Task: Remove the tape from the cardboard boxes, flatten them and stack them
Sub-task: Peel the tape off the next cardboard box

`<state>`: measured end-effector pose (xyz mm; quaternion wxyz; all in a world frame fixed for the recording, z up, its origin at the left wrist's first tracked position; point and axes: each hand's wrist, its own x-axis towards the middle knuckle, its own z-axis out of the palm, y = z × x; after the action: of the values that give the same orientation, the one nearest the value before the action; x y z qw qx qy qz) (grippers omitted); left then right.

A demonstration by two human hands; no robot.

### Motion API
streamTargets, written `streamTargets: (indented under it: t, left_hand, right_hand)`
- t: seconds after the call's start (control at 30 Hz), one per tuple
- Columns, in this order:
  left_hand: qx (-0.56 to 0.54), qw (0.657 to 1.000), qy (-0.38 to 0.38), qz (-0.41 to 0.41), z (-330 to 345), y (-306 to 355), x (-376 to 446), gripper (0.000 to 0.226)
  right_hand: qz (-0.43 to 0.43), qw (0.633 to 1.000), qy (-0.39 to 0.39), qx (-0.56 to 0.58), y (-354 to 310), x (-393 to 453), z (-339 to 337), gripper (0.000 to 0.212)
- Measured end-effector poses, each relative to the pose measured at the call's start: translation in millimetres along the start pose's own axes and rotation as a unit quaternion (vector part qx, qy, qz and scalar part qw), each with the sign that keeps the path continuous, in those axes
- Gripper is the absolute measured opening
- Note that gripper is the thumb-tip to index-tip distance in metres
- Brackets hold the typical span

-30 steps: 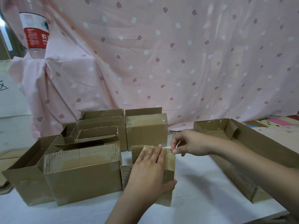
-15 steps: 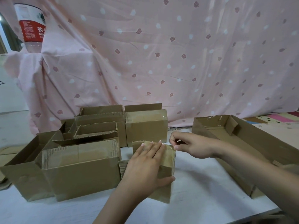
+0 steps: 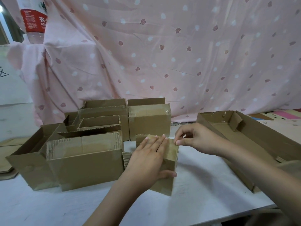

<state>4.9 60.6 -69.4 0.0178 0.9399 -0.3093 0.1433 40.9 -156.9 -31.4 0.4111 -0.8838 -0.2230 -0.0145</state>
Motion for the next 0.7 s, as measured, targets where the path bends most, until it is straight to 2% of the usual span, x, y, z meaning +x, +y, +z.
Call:
streamTargets:
  t: [0.1,0.27,0.33,0.37,0.43,0.47,0.5,0.57,0.6,0.7]
  left_hand:
    - [-0.009,1.0,-0.002,-0.012,1,-2,0,0.105]
    - [-0.01,1.0,0.005,-0.012,0,0,-1,0.104]
    - [-0.01,1.0,0.006,-0.014,1,2,-1,0.104]
    - [-0.011,1.0,0.006,-0.016,1,2,-1,0.105]
    - [-0.01,1.0,0.008,-0.019,1,1,-1,0.105]
    - [-0.009,1.0,0.007,-0.02,2,1,-2,0.105]
    - [-0.008,1.0,0.007,-0.021,2,2,-2,0.105]
    - [-0.007,1.0,0.005,-0.025,1,4,-3,0.105]
    - [-0.007,1.0,0.005,-0.028,1,5,-3,0.105]
    - [-0.008,0.999,0.013,-0.035,1,8,-4,0.105]
  right_hand:
    - [0.007,0.999,0.005,0.043,7,-3,3,0.012]
    - [0.0,0.983,0.01,0.185,20,-19,7,0.012]
    - [-0.004,0.981,0.006,0.196,17,-21,8,0.008]
    - [-0.008,0.982,0.001,0.187,13,-22,7,0.012]
    - [-0.02,0.989,-0.018,0.143,1,-23,4,0.044]
    - [-0.027,0.995,-0.031,0.088,-5,-24,2,0.058]
    - [-0.038,0.998,-0.048,0.011,-10,-24,0,0.061]
    - [-0.054,0.987,-0.064,-0.136,-15,-24,-2,0.046]
    - [-0.06,0.985,-0.053,-0.156,-17,-25,-3,0.033]
    - [-0.061,0.995,-0.017,-0.08,-14,-27,-5,0.016]
